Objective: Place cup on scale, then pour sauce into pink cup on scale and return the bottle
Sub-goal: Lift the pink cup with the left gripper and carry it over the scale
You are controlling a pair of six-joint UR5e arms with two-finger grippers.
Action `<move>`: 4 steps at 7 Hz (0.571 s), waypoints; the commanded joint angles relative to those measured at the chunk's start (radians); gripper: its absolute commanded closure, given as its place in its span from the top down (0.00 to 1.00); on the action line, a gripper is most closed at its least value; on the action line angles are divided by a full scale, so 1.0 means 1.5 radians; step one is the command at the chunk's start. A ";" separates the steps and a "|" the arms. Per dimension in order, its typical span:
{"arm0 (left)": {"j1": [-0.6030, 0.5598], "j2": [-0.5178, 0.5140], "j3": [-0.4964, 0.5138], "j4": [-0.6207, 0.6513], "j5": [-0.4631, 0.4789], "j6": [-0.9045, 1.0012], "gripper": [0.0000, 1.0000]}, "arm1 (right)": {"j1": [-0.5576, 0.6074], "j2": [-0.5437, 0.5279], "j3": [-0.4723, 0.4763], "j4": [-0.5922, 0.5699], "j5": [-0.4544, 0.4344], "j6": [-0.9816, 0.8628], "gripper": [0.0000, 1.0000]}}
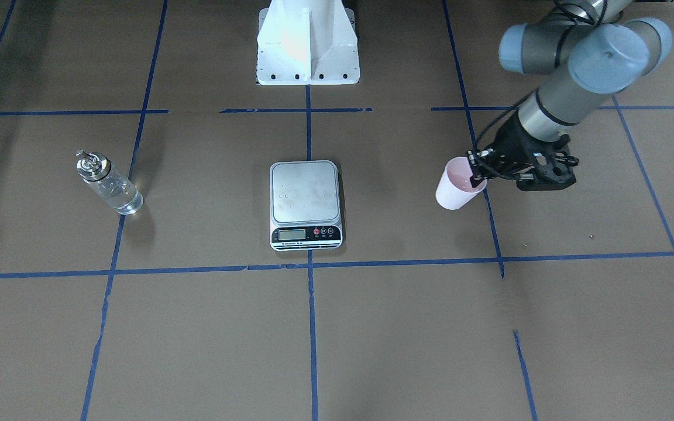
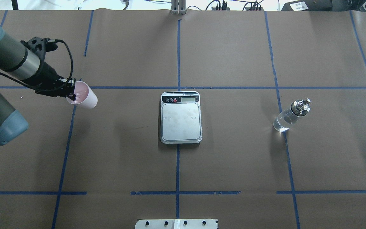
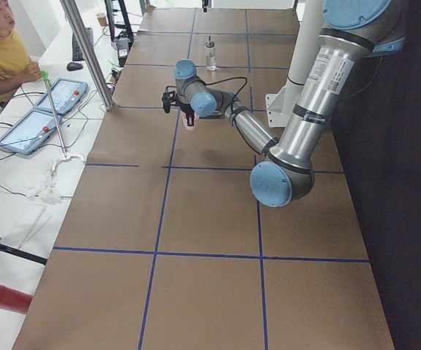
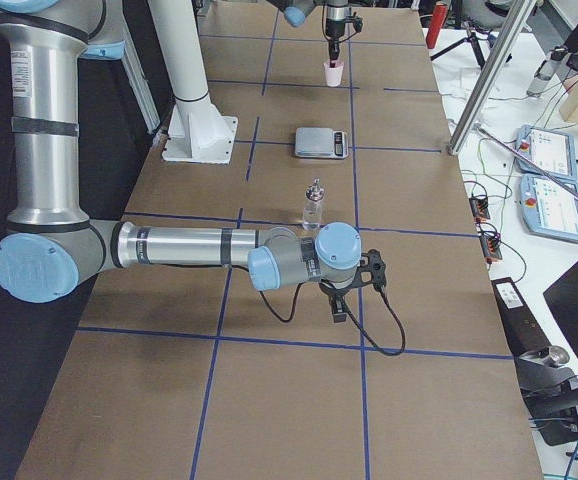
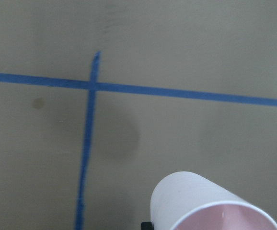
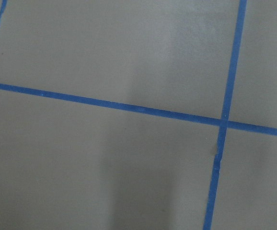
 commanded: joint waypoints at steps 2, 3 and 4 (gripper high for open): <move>0.131 -0.131 0.023 0.023 0.089 -0.127 0.00 | -0.015 0.000 0.029 0.000 0.017 0.065 1.00; 0.147 -0.167 0.068 0.020 0.107 -0.136 0.00 | -0.026 -0.001 0.033 0.014 0.044 0.103 1.00; 0.164 -0.204 0.120 0.020 0.108 -0.137 0.00 | -0.039 -0.002 0.034 0.054 0.045 0.141 1.00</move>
